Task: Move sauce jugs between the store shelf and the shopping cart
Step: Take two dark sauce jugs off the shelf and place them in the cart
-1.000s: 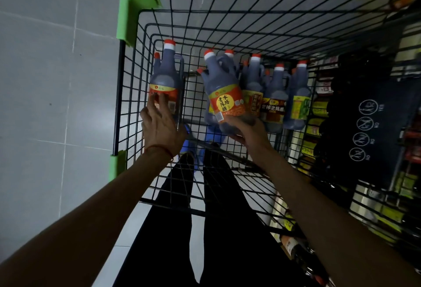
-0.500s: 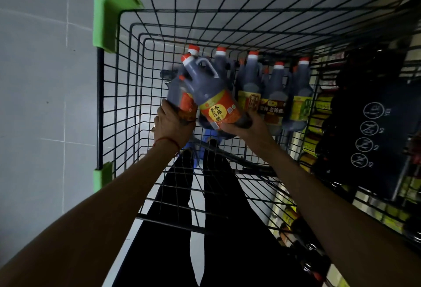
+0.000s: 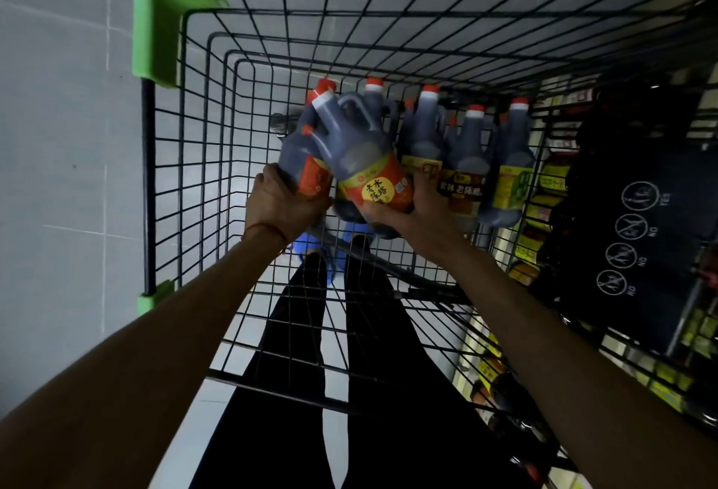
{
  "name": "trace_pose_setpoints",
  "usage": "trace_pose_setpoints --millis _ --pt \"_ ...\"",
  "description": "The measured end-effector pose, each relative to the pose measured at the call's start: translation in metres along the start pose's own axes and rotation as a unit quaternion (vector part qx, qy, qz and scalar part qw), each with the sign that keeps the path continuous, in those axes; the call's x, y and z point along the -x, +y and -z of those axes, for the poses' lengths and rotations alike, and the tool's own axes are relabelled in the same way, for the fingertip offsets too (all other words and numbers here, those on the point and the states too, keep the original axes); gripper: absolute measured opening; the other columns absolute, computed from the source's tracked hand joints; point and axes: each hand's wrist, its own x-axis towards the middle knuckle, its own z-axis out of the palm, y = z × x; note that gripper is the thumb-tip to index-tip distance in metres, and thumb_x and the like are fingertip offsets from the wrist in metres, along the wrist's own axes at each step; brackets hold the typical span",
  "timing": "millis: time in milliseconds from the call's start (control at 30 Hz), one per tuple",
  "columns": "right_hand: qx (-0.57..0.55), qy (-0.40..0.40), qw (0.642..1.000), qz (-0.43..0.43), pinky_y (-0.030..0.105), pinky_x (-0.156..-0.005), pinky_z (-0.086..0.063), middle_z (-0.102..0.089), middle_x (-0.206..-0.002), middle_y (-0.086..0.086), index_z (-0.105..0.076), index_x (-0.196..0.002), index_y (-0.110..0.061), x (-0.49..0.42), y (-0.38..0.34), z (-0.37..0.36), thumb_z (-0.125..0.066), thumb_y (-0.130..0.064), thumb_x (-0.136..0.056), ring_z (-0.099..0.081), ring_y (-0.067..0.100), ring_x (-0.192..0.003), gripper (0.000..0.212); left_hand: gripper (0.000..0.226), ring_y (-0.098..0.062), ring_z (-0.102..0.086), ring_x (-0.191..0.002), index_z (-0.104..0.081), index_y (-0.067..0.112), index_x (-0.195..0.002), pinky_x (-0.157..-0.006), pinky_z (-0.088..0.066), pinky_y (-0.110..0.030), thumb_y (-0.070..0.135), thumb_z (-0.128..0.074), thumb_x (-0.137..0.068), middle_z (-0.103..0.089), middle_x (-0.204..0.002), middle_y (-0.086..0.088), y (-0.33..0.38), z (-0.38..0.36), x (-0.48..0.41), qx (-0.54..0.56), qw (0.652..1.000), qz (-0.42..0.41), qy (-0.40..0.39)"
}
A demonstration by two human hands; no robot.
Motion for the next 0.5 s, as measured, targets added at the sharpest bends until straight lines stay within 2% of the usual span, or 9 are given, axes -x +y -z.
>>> trace_pose_setpoints --millis 67,167,233,300,433,500 --pt "-0.002 -0.007 1.000 -0.011 0.044 -0.091 -0.061 -0.067 -0.119 -0.009 -0.052 -0.132 -0.027 -0.005 -0.004 -0.002 -0.087 -0.062 -0.065 -0.068 0.010 -0.104 0.083 0.082 -0.019 -0.059 -0.085 -0.053 0.012 -0.118 -0.063 -0.042 -0.028 0.061 -0.087 -0.063 -0.062 -0.103 -0.002 -0.002 0.004 0.005 0.011 1.000 0.012 -0.015" --pt "0.036 -0.021 0.999 -0.005 0.039 -0.087 -0.060 -0.065 -0.119 -0.010 -0.051 -0.133 -0.027 -0.010 -0.009 -0.003 -0.092 -0.058 -0.063 -0.067 0.009 -0.102 0.086 0.085 -0.014 -0.059 -0.078 -0.055 0.017 -0.112 -0.059 -0.043 -0.026 0.071 -0.075 -0.049 -0.063 -0.097 0.003 -0.004 0.012 0.020 0.036 0.997 0.042 -0.053" --pt "0.051 -0.030 0.998 0.005 0.036 -0.086 -0.059 -0.065 -0.122 -0.009 -0.050 -0.136 -0.026 -0.012 -0.015 -0.005 -0.094 -0.054 -0.063 -0.066 0.009 -0.103 0.090 0.094 -0.019 -0.064 -0.083 -0.059 0.014 -0.111 -0.068 -0.054 -0.031 0.077 -0.067 -0.042 -0.068 -0.099 0.000 -0.009 0.015 0.030 0.053 0.996 0.045 -0.058" --pt "0.053 -0.045 0.998 0.007 0.039 -0.088 -0.060 -0.068 -0.119 -0.009 -0.053 -0.134 -0.026 -0.015 -0.021 -0.005 -0.095 -0.053 -0.058 -0.068 0.009 -0.102 0.091 0.093 -0.023 -0.068 -0.087 -0.063 0.016 -0.114 -0.076 -0.059 -0.038 0.077 -0.069 -0.043 -0.072 -0.101 -0.004 -0.014 0.018 0.038 0.086 0.993 0.047 -0.060" --pt "0.046 -0.091 0.994 -0.025 0.042 -0.091 -0.061 -0.076 -0.105 -0.008 -0.067 -0.116 -0.027 -0.019 -0.029 -0.002 -0.094 -0.049 -0.052 -0.073 0.009 -0.095 0.073 0.078 -0.019 -0.070 -0.085 -0.062 0.018 -0.112 -0.072 -0.057 -0.030 0.063 -0.081 -0.052 -0.073 -0.100 -0.003 -0.014 0.027 0.053 0.175 0.979 0.067 -0.074" --pt "0.024 -0.100 0.994 -0.048 0.041 -0.091 -0.060 -0.077 -0.103 -0.007 -0.070 -0.109 -0.026 -0.011 -0.033 0.000 -0.096 -0.040 -0.062 -0.073 0.012 -0.096 0.056 0.080 -0.019 -0.072 -0.083 -0.063 0.016 -0.110 -0.068 -0.056 -0.028 0.064 -0.080 -0.048 -0.074 -0.096 -0.003 -0.012 0.036 0.060 0.209 0.973 0.065 -0.080"
